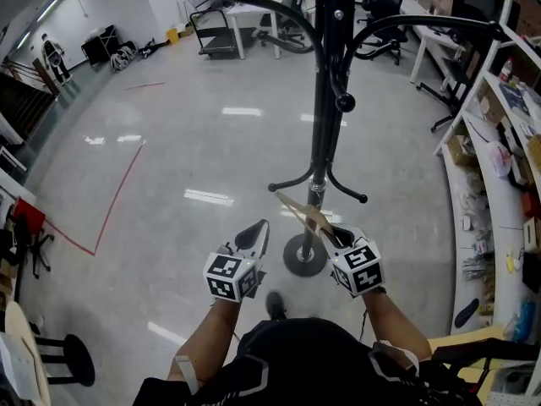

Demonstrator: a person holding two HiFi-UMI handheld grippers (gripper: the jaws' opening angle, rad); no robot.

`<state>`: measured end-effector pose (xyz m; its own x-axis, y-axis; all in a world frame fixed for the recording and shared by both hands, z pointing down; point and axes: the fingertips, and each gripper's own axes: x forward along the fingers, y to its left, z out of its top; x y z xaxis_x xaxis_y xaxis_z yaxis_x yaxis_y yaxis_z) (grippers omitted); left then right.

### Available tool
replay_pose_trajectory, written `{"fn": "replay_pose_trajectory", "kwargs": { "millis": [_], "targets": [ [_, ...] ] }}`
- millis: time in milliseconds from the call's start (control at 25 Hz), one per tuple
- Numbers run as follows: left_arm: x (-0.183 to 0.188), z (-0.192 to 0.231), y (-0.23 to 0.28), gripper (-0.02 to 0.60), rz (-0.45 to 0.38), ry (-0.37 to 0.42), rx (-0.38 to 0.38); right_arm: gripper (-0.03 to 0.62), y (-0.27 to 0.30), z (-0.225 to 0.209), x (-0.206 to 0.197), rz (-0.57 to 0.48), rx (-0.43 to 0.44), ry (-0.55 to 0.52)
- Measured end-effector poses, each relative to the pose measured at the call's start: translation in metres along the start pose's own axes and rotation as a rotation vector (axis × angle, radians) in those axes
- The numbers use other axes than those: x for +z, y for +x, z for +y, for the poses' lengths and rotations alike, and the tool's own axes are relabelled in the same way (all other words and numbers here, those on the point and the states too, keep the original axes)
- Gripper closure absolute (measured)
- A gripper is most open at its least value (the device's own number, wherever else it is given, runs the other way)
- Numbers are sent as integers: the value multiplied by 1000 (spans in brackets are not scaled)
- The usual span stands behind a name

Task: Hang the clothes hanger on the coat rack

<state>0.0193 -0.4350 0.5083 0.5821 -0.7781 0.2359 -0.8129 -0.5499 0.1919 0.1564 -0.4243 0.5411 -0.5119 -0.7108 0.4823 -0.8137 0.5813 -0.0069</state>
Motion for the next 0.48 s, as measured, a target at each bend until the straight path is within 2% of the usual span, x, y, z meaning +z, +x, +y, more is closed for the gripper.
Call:
{"fn": "replay_pose_trajectory", "kwargs": {
  "millis": [280,480],
  "targets": [
    [-23,28,32,581,64,-22,-19,537,47,-4,-5,30,11,15],
    [-32,42,45,581,70,-44,-16,537,75,-7,-14,66,10,11]
  ]
}}
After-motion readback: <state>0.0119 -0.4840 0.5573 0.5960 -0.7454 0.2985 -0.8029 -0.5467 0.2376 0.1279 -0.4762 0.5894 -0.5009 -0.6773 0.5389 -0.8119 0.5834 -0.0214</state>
